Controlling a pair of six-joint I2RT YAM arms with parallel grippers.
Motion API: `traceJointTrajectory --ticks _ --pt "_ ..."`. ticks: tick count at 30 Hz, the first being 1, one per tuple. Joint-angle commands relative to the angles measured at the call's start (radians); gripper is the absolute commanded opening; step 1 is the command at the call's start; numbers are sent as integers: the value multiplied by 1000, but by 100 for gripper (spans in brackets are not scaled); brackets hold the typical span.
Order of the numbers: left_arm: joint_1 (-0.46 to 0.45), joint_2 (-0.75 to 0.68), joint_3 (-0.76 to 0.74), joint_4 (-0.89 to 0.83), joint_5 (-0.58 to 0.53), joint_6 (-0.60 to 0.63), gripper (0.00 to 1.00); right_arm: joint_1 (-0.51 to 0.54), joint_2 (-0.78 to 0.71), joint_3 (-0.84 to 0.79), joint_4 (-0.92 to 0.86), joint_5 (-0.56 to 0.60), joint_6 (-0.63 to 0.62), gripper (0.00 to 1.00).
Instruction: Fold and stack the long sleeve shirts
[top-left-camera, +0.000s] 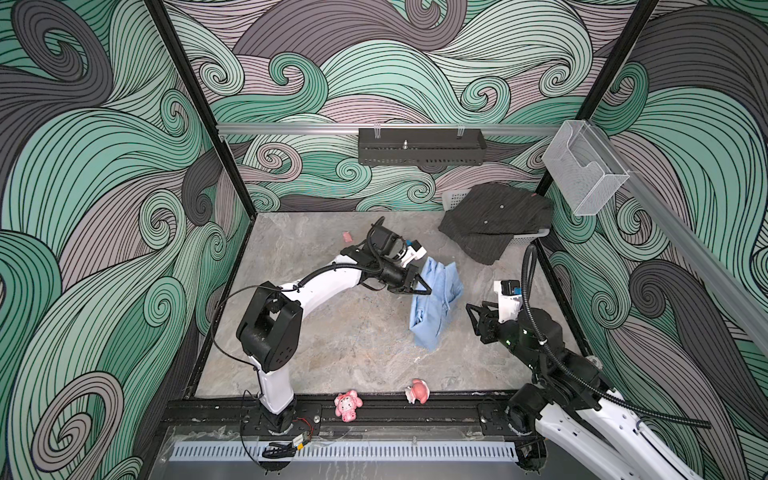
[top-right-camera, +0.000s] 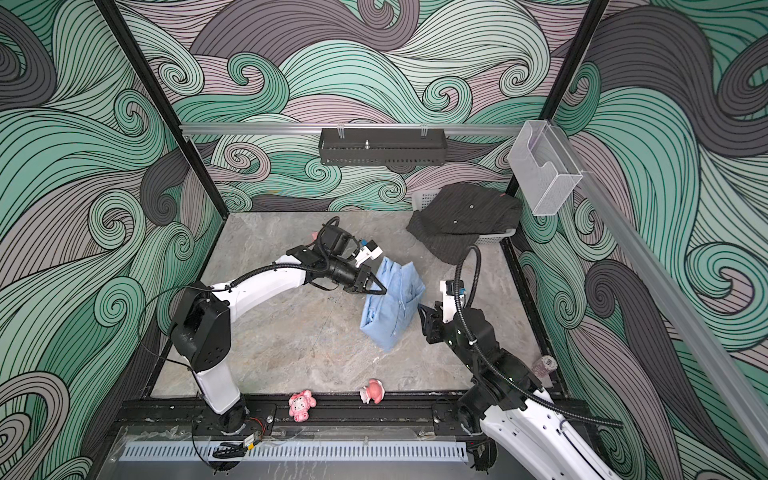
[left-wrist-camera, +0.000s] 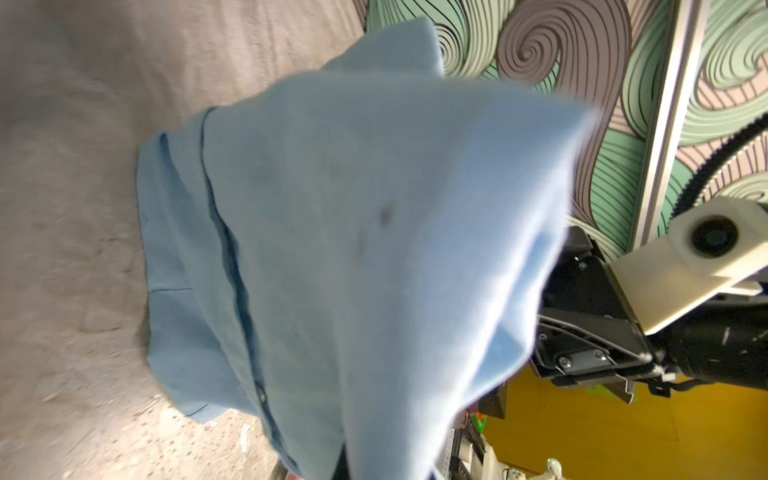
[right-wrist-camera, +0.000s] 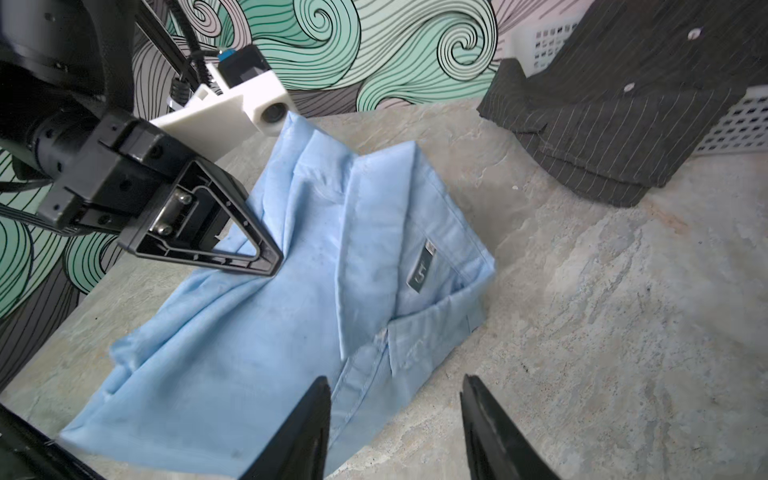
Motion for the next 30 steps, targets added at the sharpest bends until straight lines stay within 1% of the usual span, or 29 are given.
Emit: traceJointTrajectory --ticks 1,5,6,7,8,10,13,20,26,30 --pt "77 17 -70 20 12 17 0 -35 55 20 -8 -86 44 61" --pt "167 79 -154 -37 -61 71 0 -83 160 3 33 -220 136 69" --pt "188 88 -185 -16 -59 57 0 -95 189 -4 49 -251 170 70" --pt "204 94 -203 -15 -83 52 0 -102 224 -11 69 -280 209 71" --pt "210 99 -203 -40 -107 72 0 -106 251 -18 88 -299 237 71" --pt "212 116 -196 -100 -173 103 0 -108 316 -41 164 -346 293 73" --pt "221 151 -206 -110 -208 92 0 -108 414 -81 282 -398 369 74" --pt "222 189 -219 -153 -356 66 0 -107 650 -114 493 -503 462 79" --pt "223 204 -226 -158 -391 36 0 -85 852 -105 659 -573 516 80" --pt "221 201 -239 -138 -388 18 0 -33 924 -62 740 -602 538 80"
